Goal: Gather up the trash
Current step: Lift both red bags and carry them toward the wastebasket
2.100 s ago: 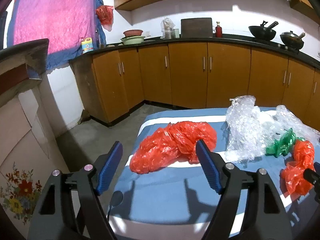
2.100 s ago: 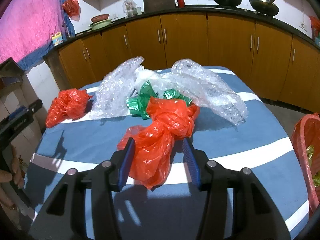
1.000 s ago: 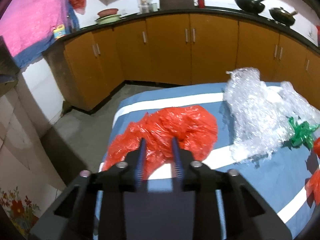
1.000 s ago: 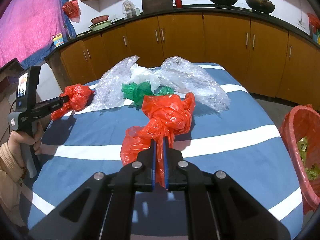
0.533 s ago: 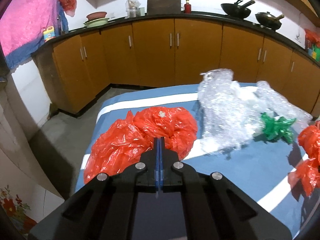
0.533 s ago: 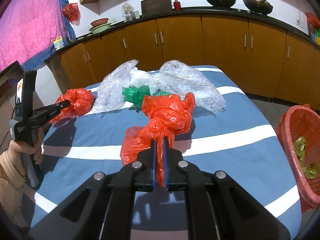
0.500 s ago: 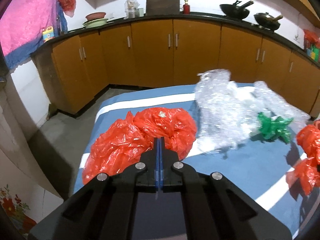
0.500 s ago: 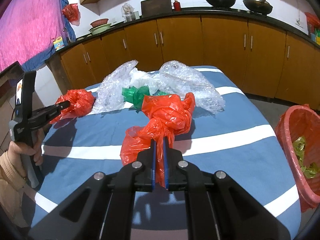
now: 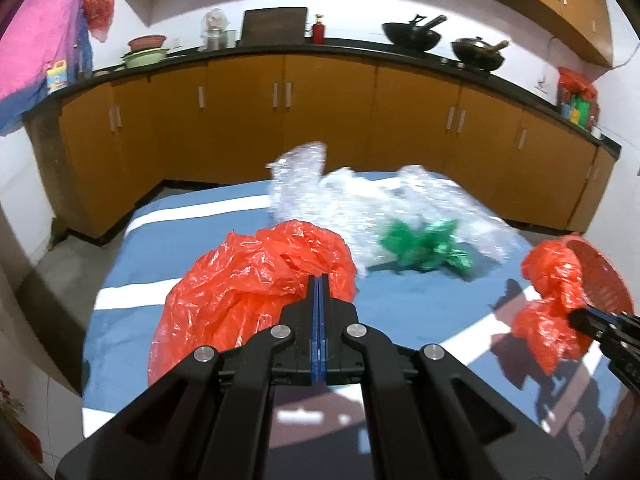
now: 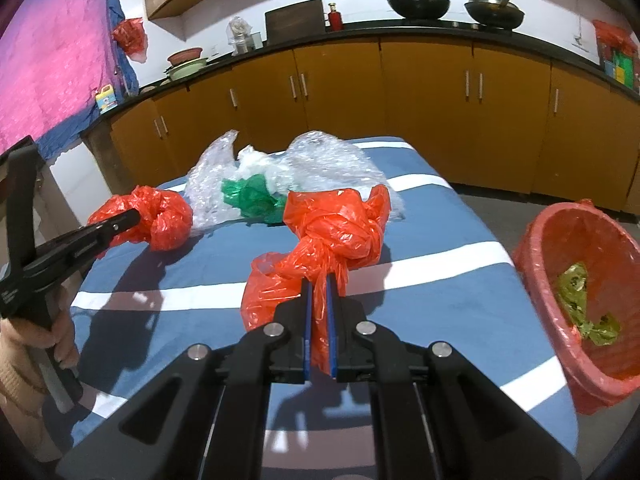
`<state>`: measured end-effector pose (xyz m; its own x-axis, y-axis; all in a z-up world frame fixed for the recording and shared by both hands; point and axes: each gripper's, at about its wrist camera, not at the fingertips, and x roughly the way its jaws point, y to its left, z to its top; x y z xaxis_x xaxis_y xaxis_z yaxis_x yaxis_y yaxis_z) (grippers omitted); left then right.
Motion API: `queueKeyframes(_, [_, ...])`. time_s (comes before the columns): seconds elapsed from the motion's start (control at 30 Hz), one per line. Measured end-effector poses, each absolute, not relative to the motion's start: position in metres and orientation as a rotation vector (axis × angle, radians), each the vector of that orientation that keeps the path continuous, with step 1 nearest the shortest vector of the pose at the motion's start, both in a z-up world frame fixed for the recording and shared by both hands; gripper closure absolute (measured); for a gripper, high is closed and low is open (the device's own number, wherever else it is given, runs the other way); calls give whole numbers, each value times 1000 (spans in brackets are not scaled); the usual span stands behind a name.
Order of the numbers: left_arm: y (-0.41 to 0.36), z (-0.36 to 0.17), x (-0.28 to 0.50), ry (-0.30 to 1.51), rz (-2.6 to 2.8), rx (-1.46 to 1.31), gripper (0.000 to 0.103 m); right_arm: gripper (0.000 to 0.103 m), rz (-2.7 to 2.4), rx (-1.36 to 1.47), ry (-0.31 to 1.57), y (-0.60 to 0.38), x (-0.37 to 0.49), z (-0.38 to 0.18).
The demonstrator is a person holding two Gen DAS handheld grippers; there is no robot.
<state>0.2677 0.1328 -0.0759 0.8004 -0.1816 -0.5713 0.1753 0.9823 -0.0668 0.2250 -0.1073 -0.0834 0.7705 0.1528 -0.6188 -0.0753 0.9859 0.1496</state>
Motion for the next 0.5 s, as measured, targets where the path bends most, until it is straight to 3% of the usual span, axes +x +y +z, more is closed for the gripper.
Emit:
queueKeyframes(0.2, [121,-79,255,630,-199,23,101,95,111,132,673,-118,219,-79])
queueKeyframes(0.3, [126,-79,252,635,-175,12,81,95,114,132,666,-120,216,-77])
queueKeyframes(0.33, [127,-77,251,629,-161,9,66,95,115,132,664,-120,216,-76])
queueKeyframes(0.5, [142,-69,249,602,-103,4,57,95,119,134,658,-120,213,-73])
